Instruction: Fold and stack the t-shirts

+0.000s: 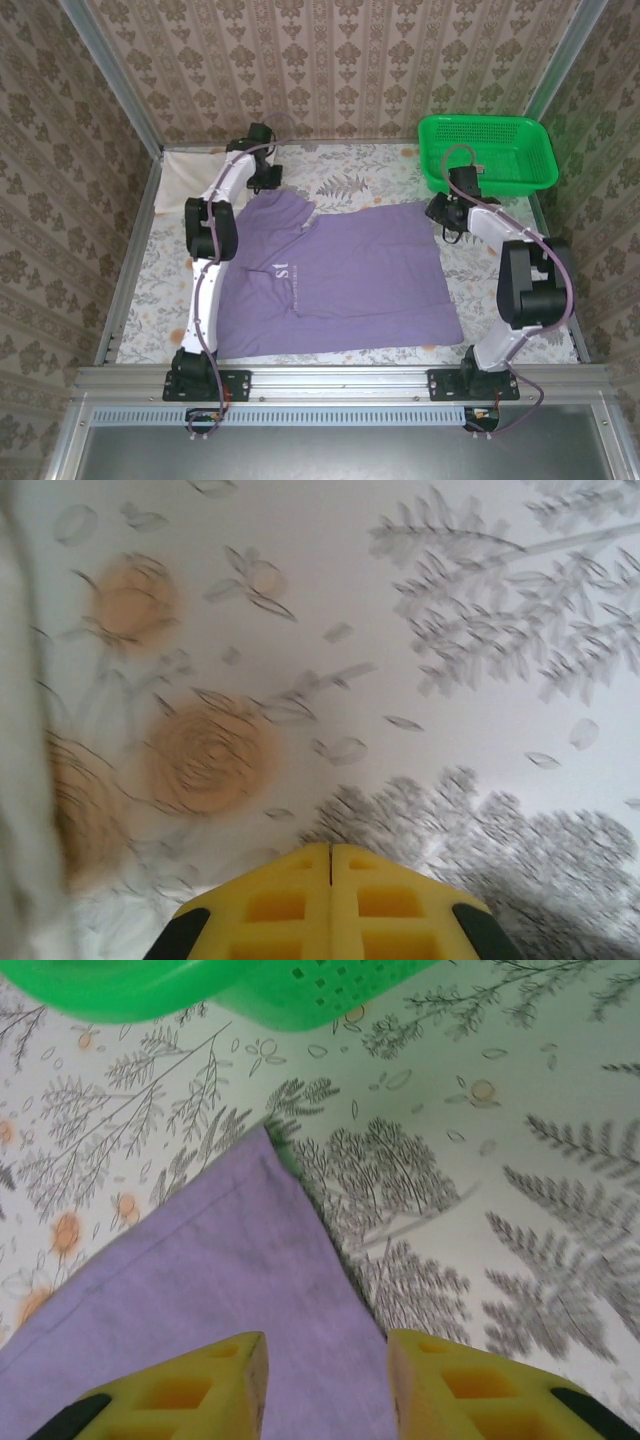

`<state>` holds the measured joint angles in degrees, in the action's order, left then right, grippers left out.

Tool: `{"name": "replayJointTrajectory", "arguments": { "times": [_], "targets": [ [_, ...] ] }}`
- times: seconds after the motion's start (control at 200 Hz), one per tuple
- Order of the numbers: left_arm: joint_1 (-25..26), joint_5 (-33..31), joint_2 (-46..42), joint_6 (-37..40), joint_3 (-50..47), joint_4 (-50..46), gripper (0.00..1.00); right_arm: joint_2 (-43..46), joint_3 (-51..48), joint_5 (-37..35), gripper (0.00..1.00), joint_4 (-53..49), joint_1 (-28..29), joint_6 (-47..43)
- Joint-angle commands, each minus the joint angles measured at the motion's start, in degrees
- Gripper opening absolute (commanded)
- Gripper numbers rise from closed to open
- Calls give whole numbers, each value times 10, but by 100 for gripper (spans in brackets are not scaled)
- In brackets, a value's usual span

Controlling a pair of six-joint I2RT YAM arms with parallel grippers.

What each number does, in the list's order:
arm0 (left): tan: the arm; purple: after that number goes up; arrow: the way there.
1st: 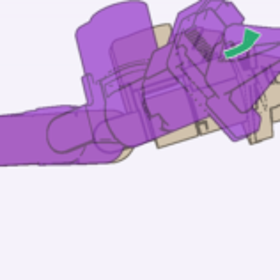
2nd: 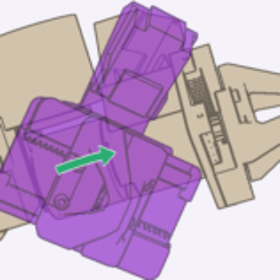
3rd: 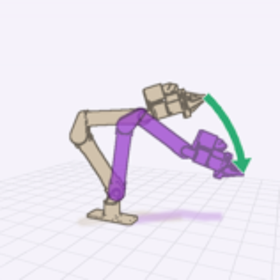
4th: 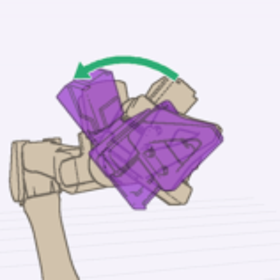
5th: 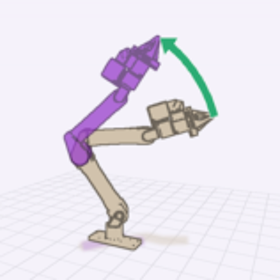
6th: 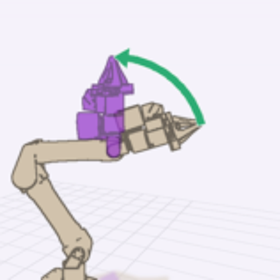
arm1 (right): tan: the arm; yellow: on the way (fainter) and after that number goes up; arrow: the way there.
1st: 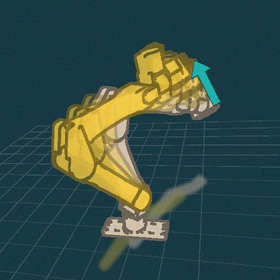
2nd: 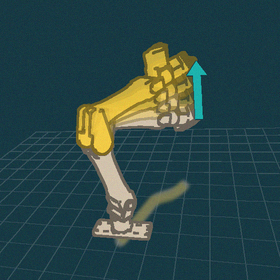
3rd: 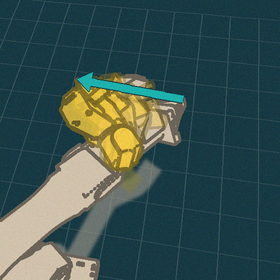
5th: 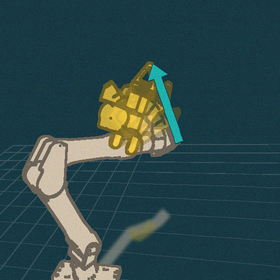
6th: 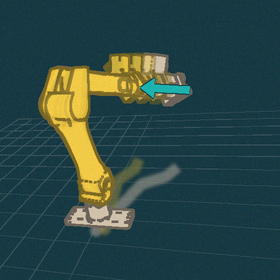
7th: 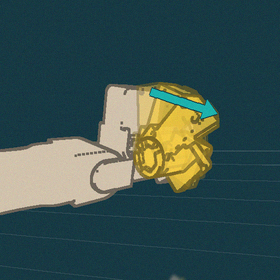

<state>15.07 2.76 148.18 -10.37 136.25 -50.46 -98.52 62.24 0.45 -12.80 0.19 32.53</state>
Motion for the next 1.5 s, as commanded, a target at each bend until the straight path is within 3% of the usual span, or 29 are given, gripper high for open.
{"name": "replayJointTrajectory", "arguments": {
  "times": [0.0, 0.275, 0.675, 1.0, 1.245, 1.495],
  "targets": [
    [14, 2, -73, -21, -46, 42, 0, -49, 27, 13, 36, 79, -2, -17],
    [42, -30, -196, -37, -199, 135, 0, -120, 37, 31, 35, 182, 5, -12],
    [59, -36, -376, -25, -418, 225, 0, -160, 93, -11, 36, 103, 14, 22],
    [69, 32, -540, -14, -601, 319, 0, -111, 31, 10, 37, 168, 22, 3],
    [86, 47, -674, -24, -707, 305, 0, -74, 49, 11, 45, 117, 20, 0],
    [95, -23, -845, -76, -819, 229, 0, -52, 47, 8, 47, 67, 20, 10]
  ]
}}
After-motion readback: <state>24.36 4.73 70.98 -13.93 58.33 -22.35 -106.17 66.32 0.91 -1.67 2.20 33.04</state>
